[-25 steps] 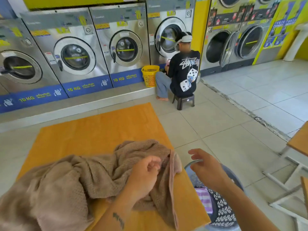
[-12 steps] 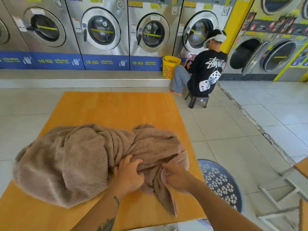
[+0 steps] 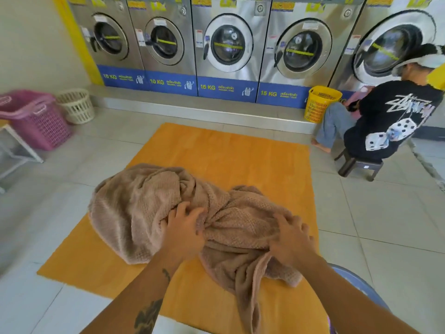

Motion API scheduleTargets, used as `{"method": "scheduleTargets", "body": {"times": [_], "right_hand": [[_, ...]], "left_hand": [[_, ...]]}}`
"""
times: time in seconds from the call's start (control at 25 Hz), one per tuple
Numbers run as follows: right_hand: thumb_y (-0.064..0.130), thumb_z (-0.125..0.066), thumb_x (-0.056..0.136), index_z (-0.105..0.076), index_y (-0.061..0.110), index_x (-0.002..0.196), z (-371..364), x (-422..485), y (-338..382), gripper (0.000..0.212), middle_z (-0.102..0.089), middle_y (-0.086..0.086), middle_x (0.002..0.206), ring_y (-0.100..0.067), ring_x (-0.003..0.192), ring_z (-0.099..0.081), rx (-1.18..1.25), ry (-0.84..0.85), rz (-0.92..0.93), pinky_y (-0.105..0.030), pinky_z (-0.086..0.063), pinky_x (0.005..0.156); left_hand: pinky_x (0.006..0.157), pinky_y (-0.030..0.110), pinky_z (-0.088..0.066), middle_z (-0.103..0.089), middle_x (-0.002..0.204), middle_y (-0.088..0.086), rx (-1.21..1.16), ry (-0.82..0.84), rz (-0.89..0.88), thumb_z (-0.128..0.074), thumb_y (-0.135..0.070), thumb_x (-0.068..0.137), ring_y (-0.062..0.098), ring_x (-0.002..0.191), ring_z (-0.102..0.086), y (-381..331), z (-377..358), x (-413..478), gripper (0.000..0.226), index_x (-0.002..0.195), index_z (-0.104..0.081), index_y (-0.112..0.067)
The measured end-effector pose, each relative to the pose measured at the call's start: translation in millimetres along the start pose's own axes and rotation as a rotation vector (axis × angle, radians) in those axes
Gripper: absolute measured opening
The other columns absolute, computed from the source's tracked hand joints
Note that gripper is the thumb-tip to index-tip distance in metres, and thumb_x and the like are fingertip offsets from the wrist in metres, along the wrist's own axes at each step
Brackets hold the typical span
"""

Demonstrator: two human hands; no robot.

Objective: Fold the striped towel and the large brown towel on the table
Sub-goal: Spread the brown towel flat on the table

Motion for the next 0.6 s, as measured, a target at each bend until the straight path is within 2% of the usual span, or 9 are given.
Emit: {"method": "scheduleTargets", "body": {"times": [0.04,0.12,0.2,0.28,0.36,0.44,0.48,0.6], "right_hand": [[0.033,-0.054,0.082,-0.032,0.037,0.140,-7,4,-6,0.062,-0.028,-0.012,0.143,-0.039,0.120,-0.043,0.003,0.072,0.027,-0.048,-0.044,0.095],[0.025,-0.052,0.076,-0.044,0.038,0.129,-12,12,-18,0.055,-0.041,-0.009,0.133,-0.033,0.101,-0.054,0.030,0.139,0.124,-0.042,-0.052,0.082],[0.016,-0.052,0.074,-0.051,0.034,0.125,4,26,-25,0.054,-0.048,-0.006,0.114,-0.029,0.089,-0.054,0.060,0.029,0.173,-0.038,-0.052,0.074],[0.011,-0.055,0.077,-0.053,0.026,0.127,35,44,-32,0.053,-0.048,-0.008,0.106,-0.035,0.094,-0.054,0.014,-0.191,0.143,-0.040,-0.049,0.074],[0.015,-0.058,0.078,-0.052,0.021,0.128,64,60,-40,0.051,-0.049,-0.013,0.114,-0.040,0.105,-0.052,-0.091,-0.348,0.019,-0.046,-0.047,0.083],[0.023,-0.058,0.082,-0.046,0.024,0.131,74,72,-34,0.051,-0.047,-0.013,0.125,-0.040,0.114,-0.047,-0.112,-0.338,-0.085,-0.051,-0.042,0.093],[0.025,-0.058,0.083,-0.045,0.025,0.133,73,74,-20,0.051,-0.046,-0.012,0.129,-0.039,0.117,-0.046,-0.070,-0.307,-0.068,-0.051,-0.042,0.095],[0.019,-0.059,0.086,-0.047,0.025,0.140,46,68,52,0.056,-0.042,-0.008,0.141,-0.033,0.119,-0.051,0.149,-0.165,0.175,-0.042,-0.046,0.094]], "left_hand": [[0.107,0.057,-0.030,-0.020,0.152,-0.003,0.044,0.069,0.069,-0.052,-0.030,0.092,0.032,0.135,-0.027,1,-3,-2,0.049,0.139,-0.043,-0.041],[0.109,0.055,-0.029,-0.019,0.154,-0.001,0.003,0.038,0.098,-0.054,-0.024,0.090,0.033,0.137,-0.025,-1,-3,-4,0.053,0.140,-0.043,-0.038],[0.107,0.051,-0.035,-0.030,0.149,0.002,-0.045,-0.073,0.048,-0.052,-0.018,0.087,0.033,0.132,-0.030,-2,2,-6,0.051,0.137,-0.050,-0.031],[0.106,0.053,-0.035,-0.033,0.146,0.002,0.012,-0.110,0.052,-0.049,-0.018,0.085,0.033,0.130,-0.031,6,6,-4,0.054,0.137,-0.051,-0.032],[0.107,0.052,-0.032,-0.030,0.149,0.001,0.087,-0.114,0.063,-0.051,-0.019,0.085,0.032,0.132,-0.029,17,7,-1,0.057,0.138,-0.047,-0.038],[0.110,0.049,-0.027,-0.025,0.153,0.000,0.114,-0.100,0.058,-0.052,-0.022,0.087,0.029,0.135,-0.024,28,7,6,0.058,0.141,-0.043,-0.041],[0.110,0.049,-0.026,-0.023,0.154,-0.001,0.114,-0.085,0.040,-0.052,-0.024,0.088,0.028,0.136,-0.023,34,8,12,0.058,0.142,-0.041,-0.042],[0.110,0.049,-0.029,-0.025,0.153,-0.005,0.079,-0.042,-0.078,-0.049,-0.028,0.090,0.026,0.133,-0.027,47,11,31,0.056,0.143,-0.038,-0.043]]}}
Point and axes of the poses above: each hand's wrist, its own x-axis towards the middle knuckle, its own z-axis out of the back of the hand, y = z × x, the point moved 2 cm from there along x, towards the middle knuckle
